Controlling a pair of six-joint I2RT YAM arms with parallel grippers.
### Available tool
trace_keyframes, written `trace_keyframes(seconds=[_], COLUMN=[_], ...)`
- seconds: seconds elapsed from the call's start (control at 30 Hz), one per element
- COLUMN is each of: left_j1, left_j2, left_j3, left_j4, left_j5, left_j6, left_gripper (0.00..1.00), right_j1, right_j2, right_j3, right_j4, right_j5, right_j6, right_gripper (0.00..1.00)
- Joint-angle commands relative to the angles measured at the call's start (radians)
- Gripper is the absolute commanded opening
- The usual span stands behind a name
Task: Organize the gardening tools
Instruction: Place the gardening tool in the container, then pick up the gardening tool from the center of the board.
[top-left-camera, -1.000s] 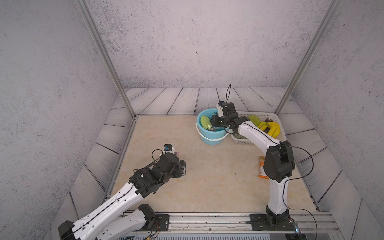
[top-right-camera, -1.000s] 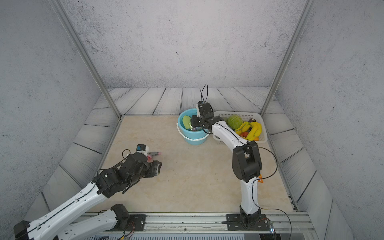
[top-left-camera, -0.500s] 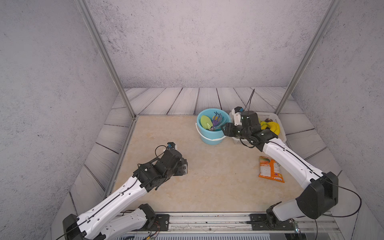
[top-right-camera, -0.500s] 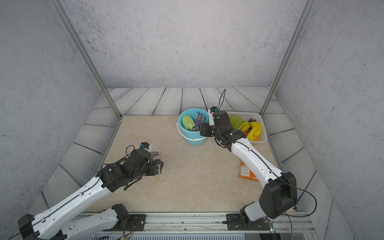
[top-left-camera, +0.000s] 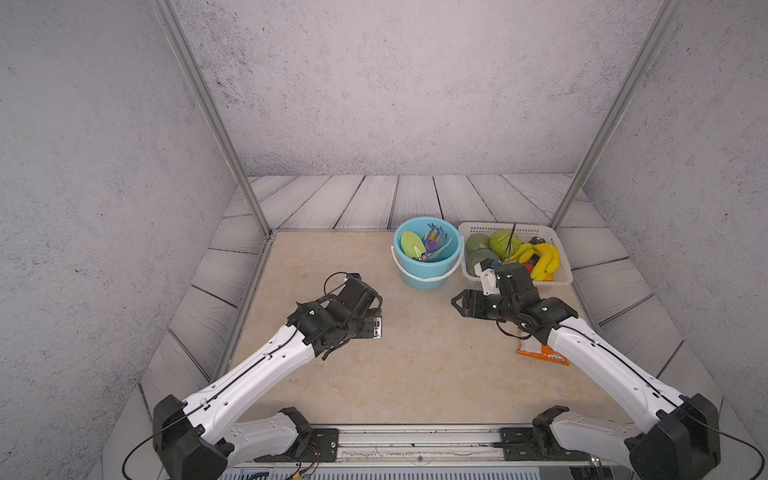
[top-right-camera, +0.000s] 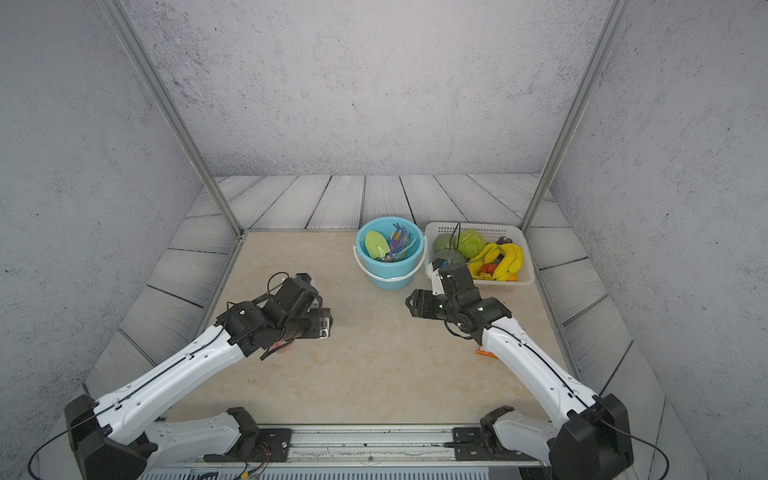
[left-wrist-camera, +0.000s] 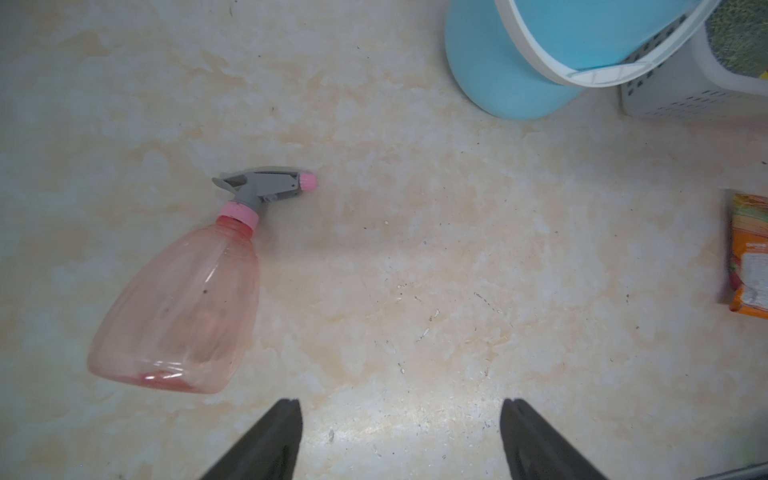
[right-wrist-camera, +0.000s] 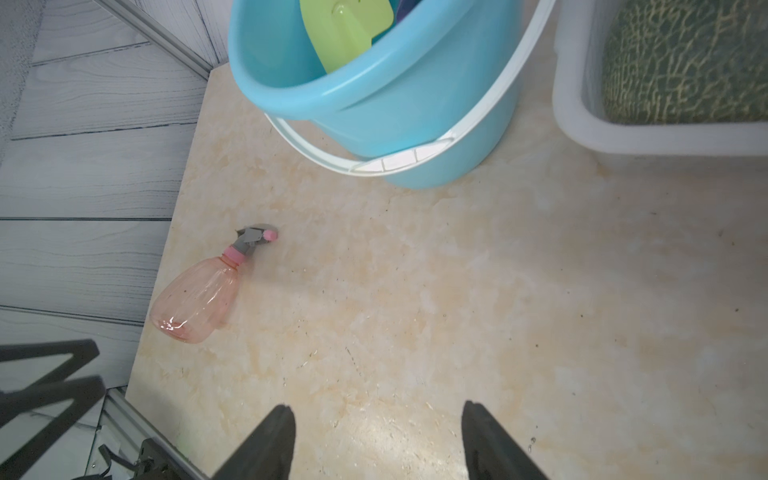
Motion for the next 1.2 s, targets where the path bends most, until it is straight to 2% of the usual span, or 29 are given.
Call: trace_keyframes(seconds=[0.0, 0.27, 0.5, 0.6, 0.7, 0.93, 1.17], left_j1=[0.067, 0.250, 0.361, 0.384, 0.398, 0.472, 0.487], left_j2=[0.037, 0.218, 0.470, 0.603, 0.679, 0.770, 0.841], left_j3=[0.068, 0.192, 0.334, 0.429, 0.483, 0.525, 0.520], left_j4=[-0.100, -0.159, -0.211, -0.276, -0.291, -0.296, -0.292], left_j5=[-0.037, -0.004, 0.064, 0.075, 0.084, 0.103, 0.113], left_j6=[0.045, 0.129, 0.188, 0.208, 0.220, 0.243, 0.267], left_gripper=[0.76, 0.65, 0.62, 0.59, 0.58, 0.61, 0.62], right_j1=[0.002, 0.002, 0.003, 0.003, 0.003, 0.004, 0.004], right_j2=[-0.056, -0.109, -0.163, -0.176, -0.185, -0.187, -0.181], right_j3=[-0.037, -0.148, -0.212, -0.224, -0.240, -0.275, -0.284], right_j4=[-0.016, 0.026, 0.048, 0.042, 0.049, 0.084, 0.097], right_j5=[-0.034, -0.088, -0.106, -0.100, -0.105, -0.119, -0.125], right_j6=[0.025, 0.056, 0.075, 0.077, 0.082, 0.104, 0.110], right_gripper=[0.69, 0.68, 0.68, 0.67, 0.67, 0.67, 0.67])
